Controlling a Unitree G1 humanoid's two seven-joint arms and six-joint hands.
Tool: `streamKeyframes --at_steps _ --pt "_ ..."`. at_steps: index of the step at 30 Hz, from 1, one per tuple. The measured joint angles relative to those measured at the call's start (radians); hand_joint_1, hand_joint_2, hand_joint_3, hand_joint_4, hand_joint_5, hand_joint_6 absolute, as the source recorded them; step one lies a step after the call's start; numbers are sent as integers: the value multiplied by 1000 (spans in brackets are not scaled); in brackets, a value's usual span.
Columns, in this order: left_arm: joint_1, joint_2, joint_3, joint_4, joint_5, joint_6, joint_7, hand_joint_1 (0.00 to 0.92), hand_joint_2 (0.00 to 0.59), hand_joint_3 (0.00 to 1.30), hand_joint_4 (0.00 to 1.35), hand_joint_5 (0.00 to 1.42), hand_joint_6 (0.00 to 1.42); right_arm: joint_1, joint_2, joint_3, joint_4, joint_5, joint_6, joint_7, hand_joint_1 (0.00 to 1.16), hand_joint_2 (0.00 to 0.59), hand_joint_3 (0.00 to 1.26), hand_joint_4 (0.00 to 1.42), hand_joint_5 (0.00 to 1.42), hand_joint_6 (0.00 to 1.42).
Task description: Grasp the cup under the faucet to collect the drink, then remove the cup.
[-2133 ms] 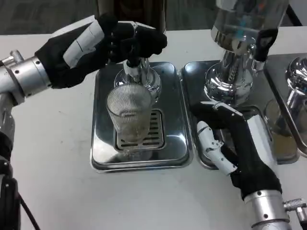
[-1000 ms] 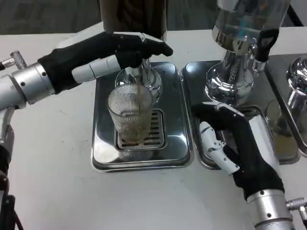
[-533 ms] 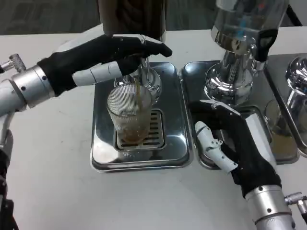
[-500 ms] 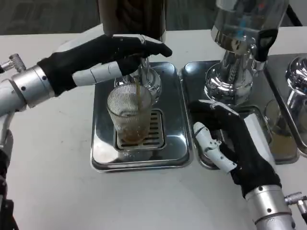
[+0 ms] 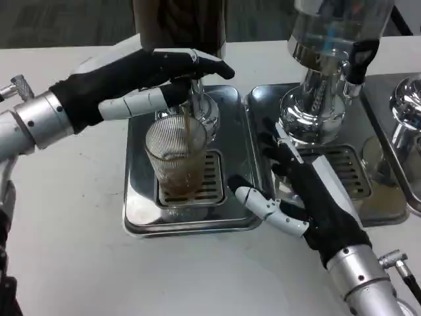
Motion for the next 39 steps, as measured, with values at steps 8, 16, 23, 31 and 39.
streamKeyframes --at_steps 8,16,23,31,39 --pt "10 7 0 -15 0 -5 5 0 53 305 180 128 149 -61 10 4 73 34 7 20 508 228 0 33 62 96" --pt "19 15 0 -28 0 -8 10 0 54 311 181 127 149 -109 19 7 134 61 6 21 509 231 0 22 50 83" --pt "22 18 0 -34 1 -9 12 0 58 313 181 127 149 -149 32 8 193 75 5 20 506 232 0 19 49 81" --pt "23 20 0 -36 1 -10 16 0 59 315 181 127 149 -202 55 8 256 83 -3 20 506 232 0 21 50 81" --pt "24 24 0 -37 -1 -10 19 0 59 317 189 127 151 -250 68 8 307 88 -11 16 505 232 0 28 50 81"
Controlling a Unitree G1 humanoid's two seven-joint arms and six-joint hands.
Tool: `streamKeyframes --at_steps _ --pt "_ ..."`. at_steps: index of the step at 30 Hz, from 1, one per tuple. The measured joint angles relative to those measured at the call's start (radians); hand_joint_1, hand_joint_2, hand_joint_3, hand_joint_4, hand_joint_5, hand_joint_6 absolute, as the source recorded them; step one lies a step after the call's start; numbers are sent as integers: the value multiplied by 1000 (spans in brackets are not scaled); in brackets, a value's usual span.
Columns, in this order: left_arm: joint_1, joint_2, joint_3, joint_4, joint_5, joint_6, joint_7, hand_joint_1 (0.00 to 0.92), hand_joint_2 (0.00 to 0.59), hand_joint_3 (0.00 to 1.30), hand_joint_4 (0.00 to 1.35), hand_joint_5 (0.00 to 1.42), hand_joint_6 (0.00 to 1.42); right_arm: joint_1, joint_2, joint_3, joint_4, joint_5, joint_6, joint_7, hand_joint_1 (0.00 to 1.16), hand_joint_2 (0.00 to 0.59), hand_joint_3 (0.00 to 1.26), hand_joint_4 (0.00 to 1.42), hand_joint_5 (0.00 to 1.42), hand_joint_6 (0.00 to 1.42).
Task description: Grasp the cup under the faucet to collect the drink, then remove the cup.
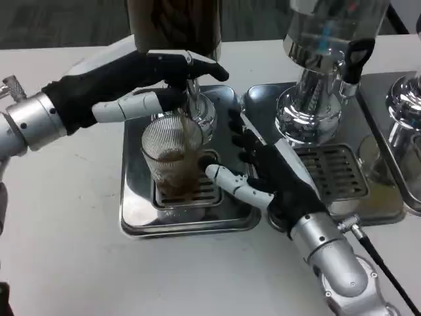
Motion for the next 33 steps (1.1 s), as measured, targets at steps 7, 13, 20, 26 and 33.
streamKeyframes --at_steps 7,13,20,26,33 --pt "3 1 1 -3 -1 0 4 0 60 321 190 135 152 -30 16 -1 40 9 -8 -9 505 232 0 43 60 87" --pt "7 1 6 -3 -3 0 9 0 63 325 193 138 153 -55 20 -1 76 9 -15 -11 494 247 5 49 61 94" --pt "11 1 13 -3 -4 1 14 0 65 326 199 138 161 -75 21 -2 109 11 -23 -11 490 248 7 63 73 95" --pt "30 1 43 -3 -34 10 15 0 69 326 196 141 180 -94 26 -3 124 13 -33 -11 489 248 13 64 74 95" --pt "64 -10 89 -4 -67 7 44 0 71 308 164 139 193 -100 29 -7 147 13 -37 -11 489 248 15 64 74 95"
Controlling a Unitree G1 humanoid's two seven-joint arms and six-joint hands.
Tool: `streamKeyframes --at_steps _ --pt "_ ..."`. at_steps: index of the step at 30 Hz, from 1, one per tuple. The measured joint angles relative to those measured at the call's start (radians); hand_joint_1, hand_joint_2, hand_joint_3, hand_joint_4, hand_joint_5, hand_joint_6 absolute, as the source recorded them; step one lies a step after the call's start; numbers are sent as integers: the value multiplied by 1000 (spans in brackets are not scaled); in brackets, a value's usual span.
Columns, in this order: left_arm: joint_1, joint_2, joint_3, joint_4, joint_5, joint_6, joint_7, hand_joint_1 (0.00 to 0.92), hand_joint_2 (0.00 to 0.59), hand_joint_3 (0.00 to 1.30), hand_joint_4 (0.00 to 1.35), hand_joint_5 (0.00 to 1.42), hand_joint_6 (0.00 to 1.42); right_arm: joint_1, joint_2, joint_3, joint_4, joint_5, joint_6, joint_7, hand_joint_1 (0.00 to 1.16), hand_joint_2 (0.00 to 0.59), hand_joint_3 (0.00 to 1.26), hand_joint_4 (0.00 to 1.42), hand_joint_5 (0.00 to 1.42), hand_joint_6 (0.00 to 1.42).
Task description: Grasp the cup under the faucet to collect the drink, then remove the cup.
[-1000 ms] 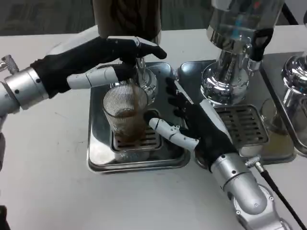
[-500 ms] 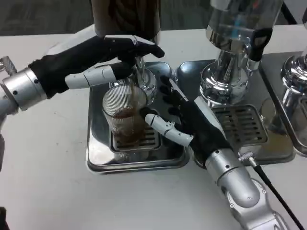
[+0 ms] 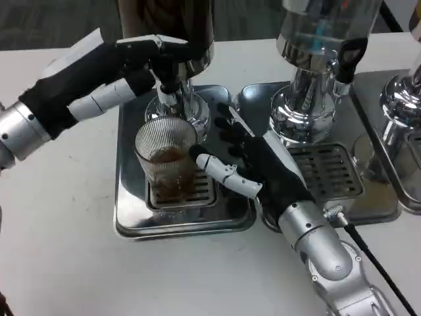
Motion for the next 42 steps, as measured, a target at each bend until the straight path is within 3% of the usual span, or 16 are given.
streamKeyframes --at_steps 12,16,24,30,42 --pt "16 -4 80 -3 -44 15 7 0 72 277 138 139 202 0 3 -5 1 1 -8 -12 488 248 24 76 85 95" --pt "30 -1 109 -37 -60 7 16 0 48 255 97 106 188 0 8 -5 3 2 -18 -15 488 248 24 76 85 95" --pt "103 57 112 -139 -27 -25 82 0 29 140 1 8 113 0 9 -10 4 3 -19 -18 488 248 25 76 85 95" --pt "182 115 109 -245 69 -26 187 0 13 3 0 0 70 0 10 -11 4 3 -20 -21 488 248 26 74 79 95" --pt "318 156 100 -398 208 -23 330 0 14 0 0 0 0 0 8 -16 6 3 -24 -26 474 256 0 14 31 82"
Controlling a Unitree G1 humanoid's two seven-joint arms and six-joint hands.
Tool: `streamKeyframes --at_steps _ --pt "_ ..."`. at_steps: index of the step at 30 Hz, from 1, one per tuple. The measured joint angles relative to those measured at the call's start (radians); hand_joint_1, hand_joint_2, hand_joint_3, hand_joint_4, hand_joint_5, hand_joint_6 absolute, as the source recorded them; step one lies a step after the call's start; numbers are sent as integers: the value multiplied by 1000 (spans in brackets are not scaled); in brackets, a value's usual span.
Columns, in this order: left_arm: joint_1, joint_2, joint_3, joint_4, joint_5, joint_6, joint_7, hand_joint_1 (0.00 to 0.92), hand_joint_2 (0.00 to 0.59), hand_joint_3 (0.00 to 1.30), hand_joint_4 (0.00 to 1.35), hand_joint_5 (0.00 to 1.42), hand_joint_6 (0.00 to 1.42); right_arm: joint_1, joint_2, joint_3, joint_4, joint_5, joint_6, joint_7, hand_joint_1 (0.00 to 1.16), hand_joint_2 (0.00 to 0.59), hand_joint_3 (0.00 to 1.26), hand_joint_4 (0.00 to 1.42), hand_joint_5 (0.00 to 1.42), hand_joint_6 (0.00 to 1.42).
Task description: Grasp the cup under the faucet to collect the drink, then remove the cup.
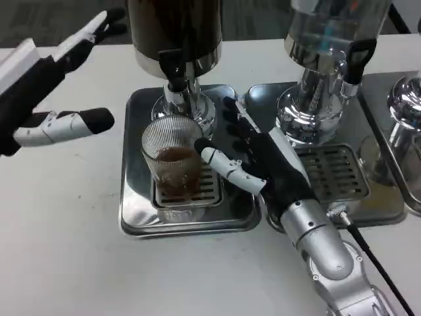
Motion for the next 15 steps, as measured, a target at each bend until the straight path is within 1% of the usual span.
streamKeyframes --at_steps 4,9,15 --pt "73 9 8 -69 34 2 63 0 19 0 0 0 0 0 -2 -1 0 0 -1 0 472 250 0 4 18 80" --pt "148 15 16 -121 39 29 103 0 24 0 0 0 0 0 -8 2 0 -5 -1 0 468 239 0 0 11 67" --pt "223 40 34 -159 38 46 130 0 29 0 0 0 0 -1 -16 7 5 -7 -1 0 487 224 0 0 0 64"
